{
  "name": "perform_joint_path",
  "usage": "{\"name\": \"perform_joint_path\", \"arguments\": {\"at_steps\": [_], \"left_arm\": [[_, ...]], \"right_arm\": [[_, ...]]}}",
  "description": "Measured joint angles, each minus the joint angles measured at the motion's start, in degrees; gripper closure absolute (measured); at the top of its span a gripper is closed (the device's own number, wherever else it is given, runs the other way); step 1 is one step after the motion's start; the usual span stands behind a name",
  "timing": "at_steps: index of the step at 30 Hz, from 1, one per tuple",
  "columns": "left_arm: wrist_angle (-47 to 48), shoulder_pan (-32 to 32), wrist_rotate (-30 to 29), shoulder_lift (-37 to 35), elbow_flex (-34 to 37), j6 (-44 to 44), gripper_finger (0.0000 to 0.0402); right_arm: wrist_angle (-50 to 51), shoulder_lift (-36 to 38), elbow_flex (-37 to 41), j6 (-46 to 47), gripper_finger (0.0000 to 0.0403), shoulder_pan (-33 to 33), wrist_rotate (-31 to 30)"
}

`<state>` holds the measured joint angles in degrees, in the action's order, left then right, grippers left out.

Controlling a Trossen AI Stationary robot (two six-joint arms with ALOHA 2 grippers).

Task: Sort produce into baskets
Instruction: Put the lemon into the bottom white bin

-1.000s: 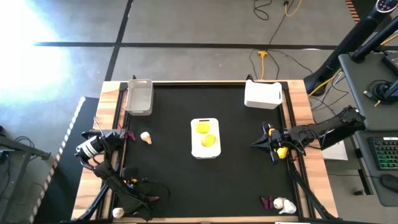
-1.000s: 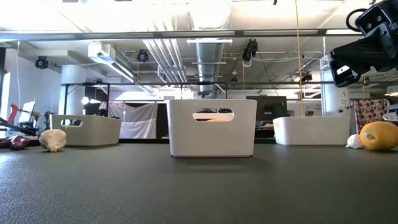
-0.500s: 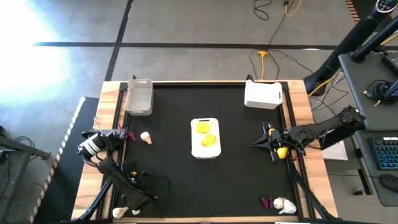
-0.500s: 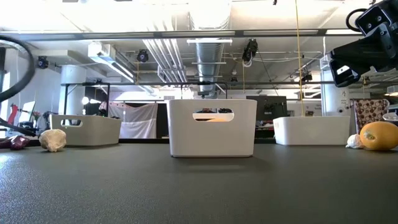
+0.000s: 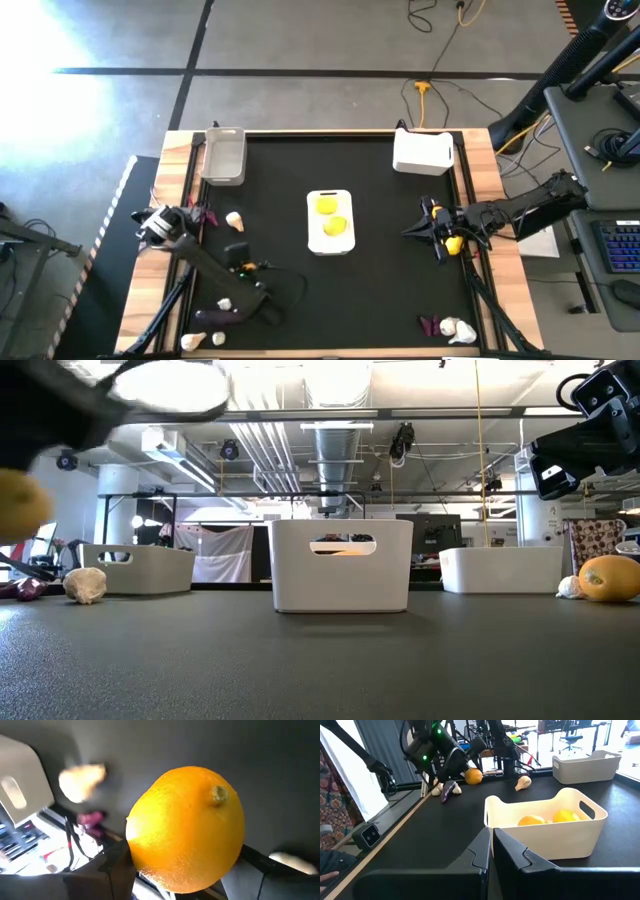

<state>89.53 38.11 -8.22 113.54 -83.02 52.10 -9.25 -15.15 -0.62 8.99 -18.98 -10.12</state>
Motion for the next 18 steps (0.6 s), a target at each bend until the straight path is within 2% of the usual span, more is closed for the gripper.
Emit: {"name": "perform_joint_path", "arguments": {"at_steps": [9, 18], "left_arm": [[0.5, -7.16, -10.01, -0.02, -9.07, 1.33, 0.0182], [0.49, -10.68, -17.43, -0.02, -14.09, -6.68, 0.0181]], "right_arm": [[0.02, 0.01, 0.0, 0.0, 0.039, 0.0, -0.01], [0.02, -0.01, 0.01, 0.0, 0.039, 0.02, 0.01]]}}
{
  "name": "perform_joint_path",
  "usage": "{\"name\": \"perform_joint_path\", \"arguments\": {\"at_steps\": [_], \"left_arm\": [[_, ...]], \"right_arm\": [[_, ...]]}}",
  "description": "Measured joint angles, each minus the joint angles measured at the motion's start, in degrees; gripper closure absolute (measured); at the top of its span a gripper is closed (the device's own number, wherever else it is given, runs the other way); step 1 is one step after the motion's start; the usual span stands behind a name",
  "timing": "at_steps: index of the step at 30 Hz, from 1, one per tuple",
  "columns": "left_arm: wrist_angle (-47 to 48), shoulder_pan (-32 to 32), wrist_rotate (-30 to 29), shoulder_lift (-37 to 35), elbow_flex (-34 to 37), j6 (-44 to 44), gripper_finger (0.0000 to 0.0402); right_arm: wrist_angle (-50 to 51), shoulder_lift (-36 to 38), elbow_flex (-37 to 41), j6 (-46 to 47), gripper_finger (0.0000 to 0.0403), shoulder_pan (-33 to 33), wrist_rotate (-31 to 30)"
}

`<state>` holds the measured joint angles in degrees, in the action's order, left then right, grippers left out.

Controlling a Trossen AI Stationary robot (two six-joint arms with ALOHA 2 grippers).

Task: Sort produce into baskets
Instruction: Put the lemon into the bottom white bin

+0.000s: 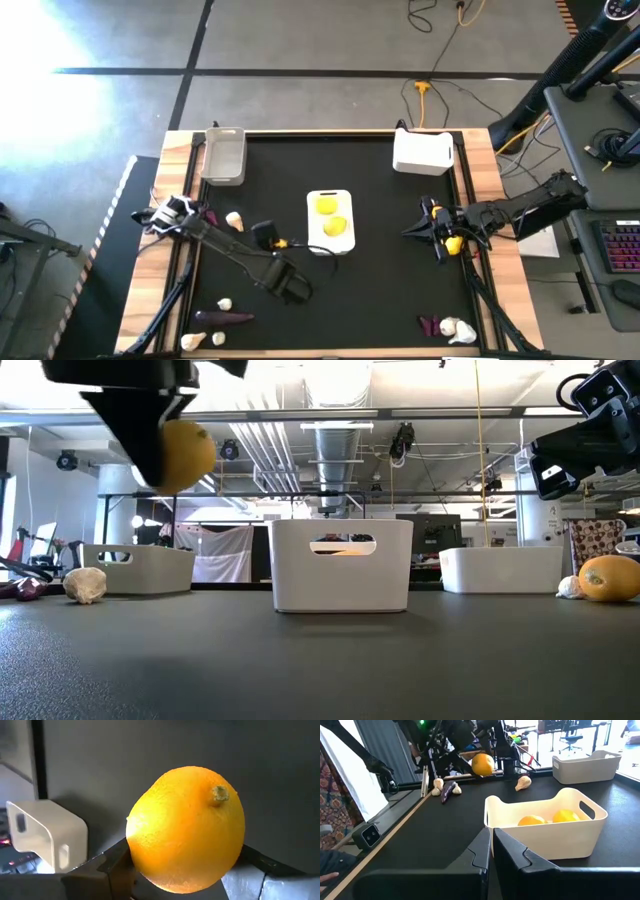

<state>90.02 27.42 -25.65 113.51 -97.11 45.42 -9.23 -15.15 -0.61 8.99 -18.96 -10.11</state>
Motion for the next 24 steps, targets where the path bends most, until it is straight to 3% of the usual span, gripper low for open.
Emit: {"name": "perform_joint_path", "arguments": {"at_steps": [8, 24], "left_arm": [[-2.31, -4.93, -3.76, 0.02, 0.04, -2.01, 0.0182], [-19.34, -14.26, -6.08, 0.07, 0.25, -5.56, 0.0177]], "right_arm": [[-0.01, 0.01, -0.02, 0.0, 0.039, -0.01, -0.02], [-0.01, 0.0, 0.0, 0.0, 0.039, 0.0, -0.01]]}}
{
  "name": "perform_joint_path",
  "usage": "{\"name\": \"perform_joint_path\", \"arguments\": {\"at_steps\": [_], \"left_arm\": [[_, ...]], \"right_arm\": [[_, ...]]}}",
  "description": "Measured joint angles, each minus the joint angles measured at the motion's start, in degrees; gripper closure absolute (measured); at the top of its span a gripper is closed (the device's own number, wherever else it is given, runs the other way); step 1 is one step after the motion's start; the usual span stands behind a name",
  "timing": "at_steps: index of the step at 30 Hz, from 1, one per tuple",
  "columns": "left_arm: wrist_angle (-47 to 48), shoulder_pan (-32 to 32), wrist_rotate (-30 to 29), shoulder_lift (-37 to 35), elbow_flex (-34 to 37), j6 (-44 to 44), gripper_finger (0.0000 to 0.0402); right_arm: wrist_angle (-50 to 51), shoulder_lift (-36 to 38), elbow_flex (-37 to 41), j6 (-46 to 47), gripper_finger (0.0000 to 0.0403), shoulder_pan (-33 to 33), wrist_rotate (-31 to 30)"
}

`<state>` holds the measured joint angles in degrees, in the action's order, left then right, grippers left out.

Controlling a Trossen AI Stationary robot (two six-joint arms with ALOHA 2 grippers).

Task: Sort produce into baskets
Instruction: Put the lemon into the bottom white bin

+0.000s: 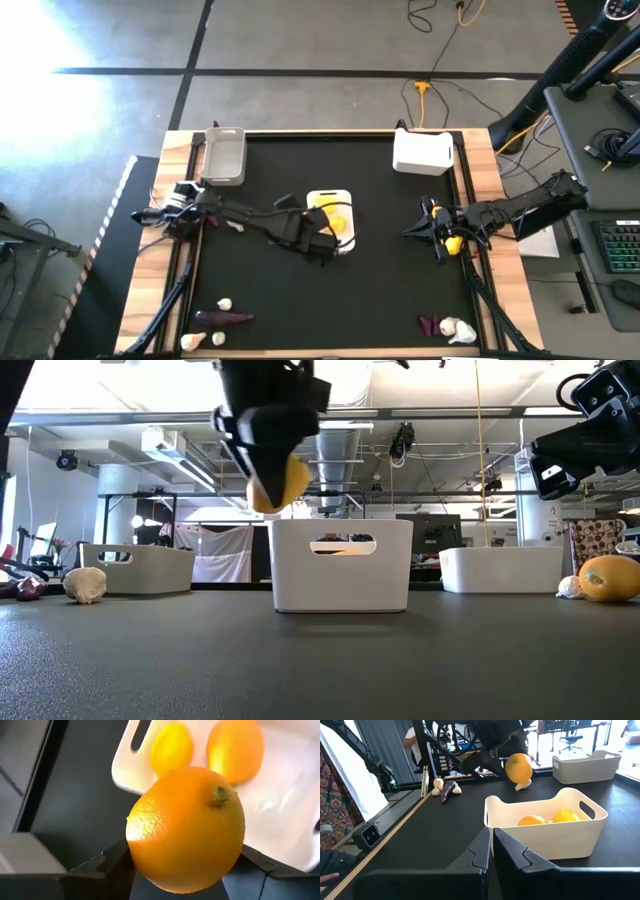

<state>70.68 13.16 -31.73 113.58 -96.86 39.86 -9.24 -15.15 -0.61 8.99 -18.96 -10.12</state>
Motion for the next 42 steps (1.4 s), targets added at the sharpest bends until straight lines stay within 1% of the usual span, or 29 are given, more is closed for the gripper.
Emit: {"name": "perform_joint_path", "arguments": {"at_steps": [2, 4, 8, 11, 17, 23, 27, 36, 42], "left_arm": [[-2.62, -0.74, -0.07, 0.0, 0.0, -1.78, 0.0177], [-5.0, -1.41, -1.61, 0.0, 0.01, -2.32, 0.0177], [-9.62, -2.22, -9.59, 0.02, 0.02, -0.55, 0.0177], [-12.39, -2.73, -12.08, 0.02, 0.24, 0.97, 0.0177], [-13.71, -3.58, -11.63, 0.58, 0.61, -1.18, 0.0177], [-15.16, -5.27, -2.26, 2.17, 1.29, -1.65, 0.0177], [-15.19, -6.05, -0.78, 4.34, 1.31, -2.15, 0.0177], [-14.74, -6.77, -0.78, 7.93, 1.31, -8.73, 0.0178], [-14.43, -7.48, -4.93, 9.16, 1.31, -12.28, 0.0175]], "right_arm": [[0.01, 0.0, 0.0, 0.0, 0.039, -0.02, 0.0], [0.01, 0.0, 0.01, 0.0, 0.039, -0.02, 0.01], [0.0, 0.01, -0.01, 0.0, 0.039, -0.01, 0.01], [-0.01, 0.01, 0.0, 0.0, 0.039, -0.02, -0.01], [0.01, 0.01, -0.01, 0.0, 0.039, 0.0, -0.01], [0.0, 0.0, -0.01, 0.0, 0.039, -0.01, 0.01], [0.01, 0.06, 0.0, 0.0, 0.039, 0.0, -0.01], [-0.01, 0.06, 0.0, 0.0, 0.039, -0.02, 0.0], [-0.01, 0.06, -0.01, 0.0, 0.039, -0.02, 0.01]]}}
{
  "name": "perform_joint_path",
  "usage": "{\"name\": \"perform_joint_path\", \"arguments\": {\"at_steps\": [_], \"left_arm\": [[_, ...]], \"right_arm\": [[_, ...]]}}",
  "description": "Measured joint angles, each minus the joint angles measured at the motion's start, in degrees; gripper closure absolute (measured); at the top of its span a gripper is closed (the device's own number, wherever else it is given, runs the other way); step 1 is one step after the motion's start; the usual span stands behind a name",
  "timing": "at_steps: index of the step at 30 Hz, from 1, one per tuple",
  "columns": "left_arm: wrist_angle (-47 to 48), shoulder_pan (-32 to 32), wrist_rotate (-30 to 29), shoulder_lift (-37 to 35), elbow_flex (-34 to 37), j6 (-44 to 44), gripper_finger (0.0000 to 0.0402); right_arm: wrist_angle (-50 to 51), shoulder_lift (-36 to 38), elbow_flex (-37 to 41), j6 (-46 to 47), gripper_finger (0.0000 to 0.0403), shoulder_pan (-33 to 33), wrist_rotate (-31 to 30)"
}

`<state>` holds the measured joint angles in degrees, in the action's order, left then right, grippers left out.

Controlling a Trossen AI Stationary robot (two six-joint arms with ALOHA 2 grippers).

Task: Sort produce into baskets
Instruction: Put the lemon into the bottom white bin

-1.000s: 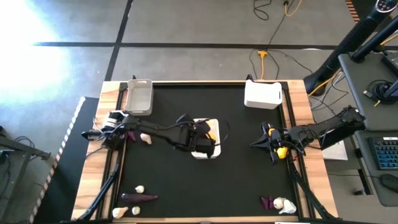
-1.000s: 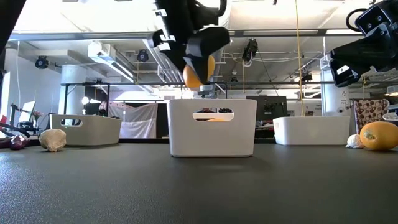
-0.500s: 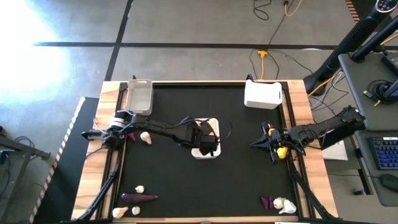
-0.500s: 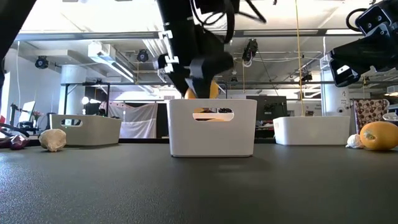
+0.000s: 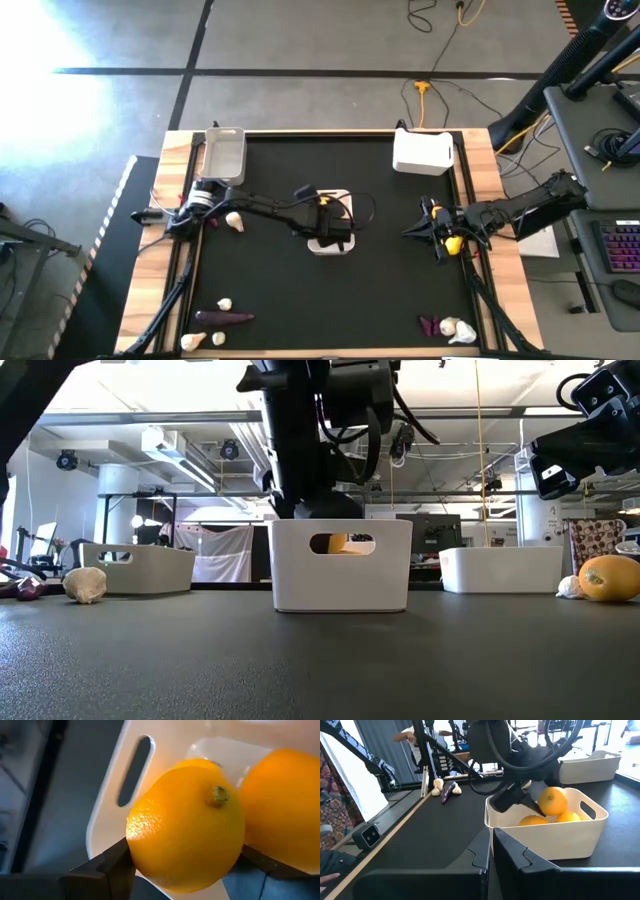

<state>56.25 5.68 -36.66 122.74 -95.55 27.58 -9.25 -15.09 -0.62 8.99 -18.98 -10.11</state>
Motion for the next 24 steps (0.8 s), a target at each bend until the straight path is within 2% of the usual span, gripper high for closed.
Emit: {"name": "perform_joint_path", "arguments": {"at_steps": [10, 24], "left_arm": [[-0.09, -0.08, -3.9, 0.02, 0.0, -1.16, 0.0147], [-1.89, -0.08, -3.88, 0.02, 0.0, -1.17, 0.014]], "right_arm": [[0.01, 0.0, 0.02, 0.02, 0.039, 0.0, -0.02], [0.02, 0.0, 0.0, 0.0, 0.039, 0.02, -0.02]]}}
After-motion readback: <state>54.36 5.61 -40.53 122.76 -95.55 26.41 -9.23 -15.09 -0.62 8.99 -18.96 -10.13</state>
